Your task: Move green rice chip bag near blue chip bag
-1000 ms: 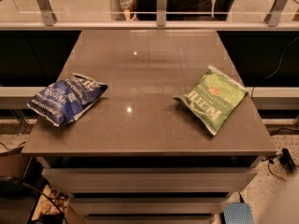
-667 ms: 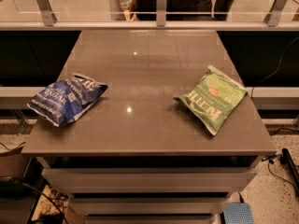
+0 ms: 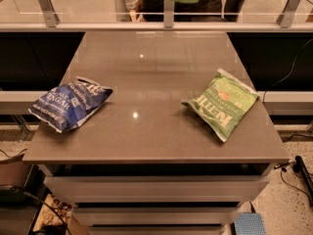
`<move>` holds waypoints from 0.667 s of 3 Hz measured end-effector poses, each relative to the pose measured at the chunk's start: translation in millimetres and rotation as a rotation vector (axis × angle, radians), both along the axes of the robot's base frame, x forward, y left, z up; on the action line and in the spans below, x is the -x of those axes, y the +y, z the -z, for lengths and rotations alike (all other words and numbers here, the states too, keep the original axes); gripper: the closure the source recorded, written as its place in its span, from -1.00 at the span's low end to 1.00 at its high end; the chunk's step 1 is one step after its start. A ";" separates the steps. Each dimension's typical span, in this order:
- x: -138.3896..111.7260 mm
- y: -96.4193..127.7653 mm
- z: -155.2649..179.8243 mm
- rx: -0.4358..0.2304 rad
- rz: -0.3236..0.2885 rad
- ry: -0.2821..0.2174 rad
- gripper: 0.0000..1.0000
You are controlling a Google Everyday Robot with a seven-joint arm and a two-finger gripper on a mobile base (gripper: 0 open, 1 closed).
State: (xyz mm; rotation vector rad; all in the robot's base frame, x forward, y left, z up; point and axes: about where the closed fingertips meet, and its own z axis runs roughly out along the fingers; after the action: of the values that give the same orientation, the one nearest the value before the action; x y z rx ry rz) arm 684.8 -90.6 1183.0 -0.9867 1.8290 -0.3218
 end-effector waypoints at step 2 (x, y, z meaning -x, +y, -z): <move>1.1 1.1 -0.1 -0.003 -0.004 0.000 -0.05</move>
Offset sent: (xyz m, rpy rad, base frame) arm -0.0007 0.0007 -0.0001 0.0026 0.0003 0.0031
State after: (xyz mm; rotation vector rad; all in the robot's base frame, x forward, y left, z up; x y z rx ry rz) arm 683.8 -89.5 1183.1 -0.9884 1.8268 -0.3167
